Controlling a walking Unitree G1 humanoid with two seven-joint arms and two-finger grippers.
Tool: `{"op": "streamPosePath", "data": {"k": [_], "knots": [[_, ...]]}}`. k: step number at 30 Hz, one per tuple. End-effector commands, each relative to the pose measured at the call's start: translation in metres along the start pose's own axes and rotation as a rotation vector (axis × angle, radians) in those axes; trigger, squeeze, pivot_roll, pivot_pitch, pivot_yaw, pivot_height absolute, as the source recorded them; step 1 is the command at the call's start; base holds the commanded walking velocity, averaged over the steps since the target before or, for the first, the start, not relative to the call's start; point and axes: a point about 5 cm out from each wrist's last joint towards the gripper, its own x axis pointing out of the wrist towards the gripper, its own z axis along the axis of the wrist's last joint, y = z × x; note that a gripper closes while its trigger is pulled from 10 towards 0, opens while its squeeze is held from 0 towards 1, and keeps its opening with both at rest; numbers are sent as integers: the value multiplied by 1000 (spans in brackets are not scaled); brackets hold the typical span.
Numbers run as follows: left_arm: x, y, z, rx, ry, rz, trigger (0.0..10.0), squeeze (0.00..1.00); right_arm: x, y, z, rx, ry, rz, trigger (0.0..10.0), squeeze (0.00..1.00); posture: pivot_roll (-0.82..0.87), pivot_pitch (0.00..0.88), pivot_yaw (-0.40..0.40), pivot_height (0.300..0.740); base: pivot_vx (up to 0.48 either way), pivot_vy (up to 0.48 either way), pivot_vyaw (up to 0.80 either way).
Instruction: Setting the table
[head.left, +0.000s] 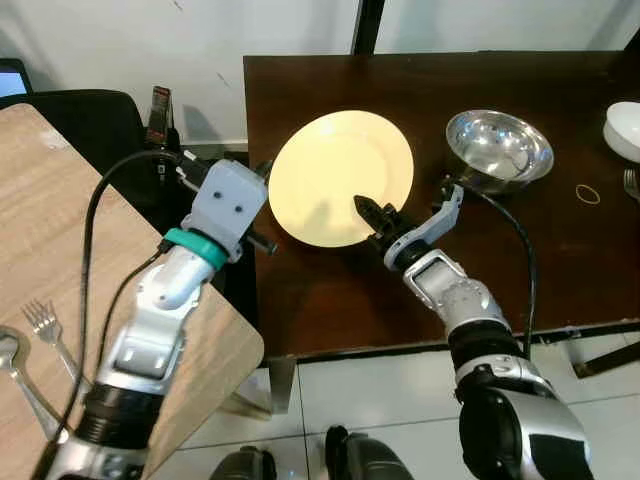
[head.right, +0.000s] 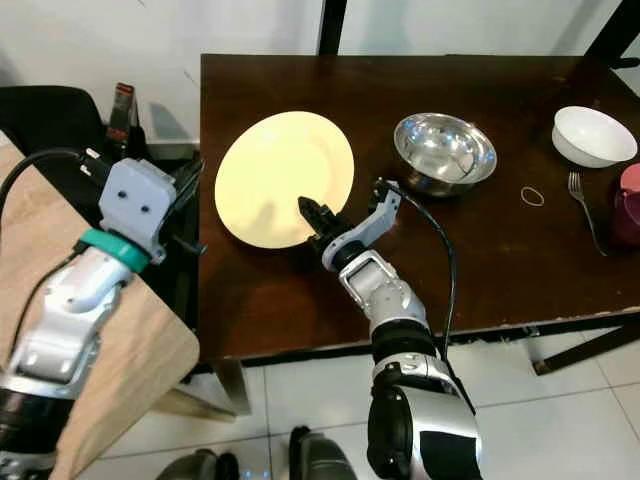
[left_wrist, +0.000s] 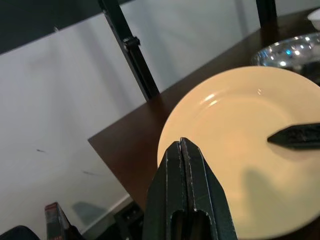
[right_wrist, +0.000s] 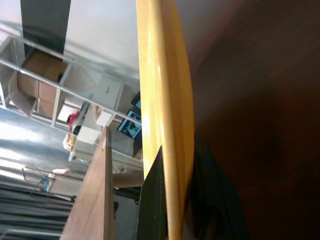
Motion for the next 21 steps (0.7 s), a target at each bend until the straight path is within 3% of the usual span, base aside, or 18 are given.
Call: {"op": "streamPosePath", "data": {"k": [1,13,14,15,16,17,18,21], "knots": [[-5,-5,1,-11,10,-61,10000,0,-2,-3,-1,19,-3,-11,10000,1000,11,110,27,740,0,0,0],[-8,-7,1,-20,13,-58,10000,0,-5,-9,2,20,-21,-34,10000,1000,6,108,31,740,0,0,0],[-7,-7,1,-24,14,-60,10000,0,-7,-13,8,-39,-42,-78,10000,996,3,108,31,740,0,0,0],[-7,-7,1,-24,14,-60,10000,0,-7,-13,8,-39,-42,-78,10000,996,3,108,31,740,0,0,0],[-7,-7,2,-27,14,-61,10000,0,-10,-17,15,-102,-58,-123,10000,125,-4,106,30,740,0,0,0],[-7,-7,2,-29,14,-62,10000,0,-12,-20,19,-145,-68,-152,10000,0,-4,106,30,740,0,0,0],[-7,-7,2,-29,14,-62,10000,0,-12,-20,19,-145,-68,-152,10000,0,-4,106,30,740,0,0,0],[-9,-9,4,-45,23,-85,10000,0,-25,-22,41,-309,-137,-199,10000,0,-21,107,34,740,0,0,0]]}}
